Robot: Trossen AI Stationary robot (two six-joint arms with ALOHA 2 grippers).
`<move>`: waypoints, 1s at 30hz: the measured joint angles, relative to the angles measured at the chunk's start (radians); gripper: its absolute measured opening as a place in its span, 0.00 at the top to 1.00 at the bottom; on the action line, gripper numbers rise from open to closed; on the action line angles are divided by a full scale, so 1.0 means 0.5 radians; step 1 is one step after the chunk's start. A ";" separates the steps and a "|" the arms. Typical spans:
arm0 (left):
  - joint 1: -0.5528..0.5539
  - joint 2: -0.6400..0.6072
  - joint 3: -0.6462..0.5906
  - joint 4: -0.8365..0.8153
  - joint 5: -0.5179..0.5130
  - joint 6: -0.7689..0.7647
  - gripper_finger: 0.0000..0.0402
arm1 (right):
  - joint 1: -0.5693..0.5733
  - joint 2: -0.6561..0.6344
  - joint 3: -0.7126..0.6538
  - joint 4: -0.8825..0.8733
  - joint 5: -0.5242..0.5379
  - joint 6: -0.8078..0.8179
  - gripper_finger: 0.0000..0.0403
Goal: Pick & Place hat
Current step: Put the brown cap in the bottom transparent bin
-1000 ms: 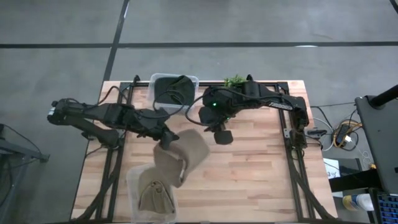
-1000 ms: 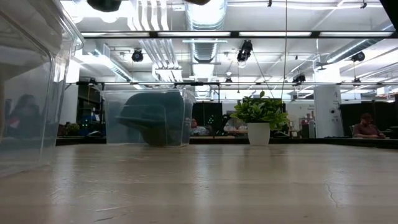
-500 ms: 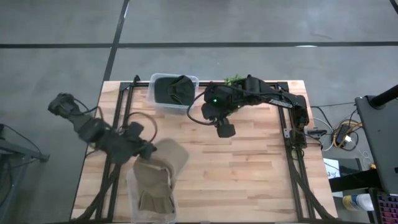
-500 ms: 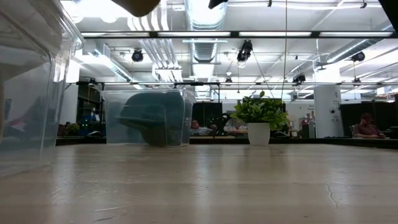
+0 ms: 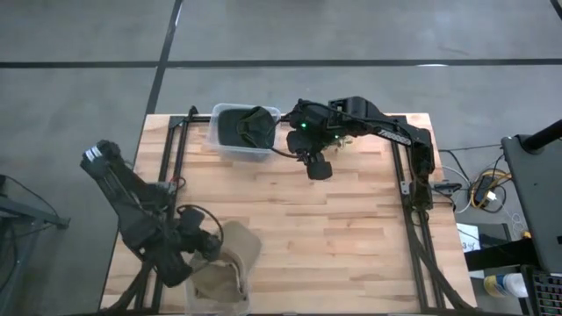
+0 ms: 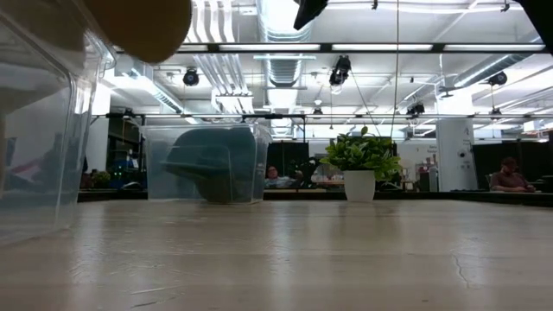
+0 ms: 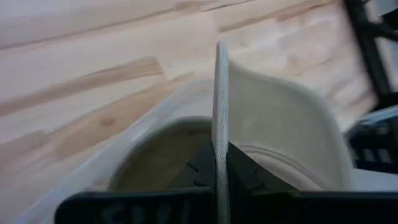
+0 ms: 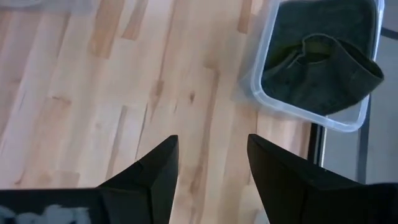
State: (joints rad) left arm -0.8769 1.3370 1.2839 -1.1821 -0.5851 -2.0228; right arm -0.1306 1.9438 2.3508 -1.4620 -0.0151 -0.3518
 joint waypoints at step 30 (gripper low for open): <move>-0.073 -0.206 0.023 -0.100 -0.395 0.424 0.73 | 0.004 0.004 -0.147 0.288 -0.819 0.514 0.54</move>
State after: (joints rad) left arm -0.9134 1.2339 1.2953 -1.2318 -0.7826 -1.8106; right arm -0.1287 1.9457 2.2775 -1.3179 -0.4247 -0.0950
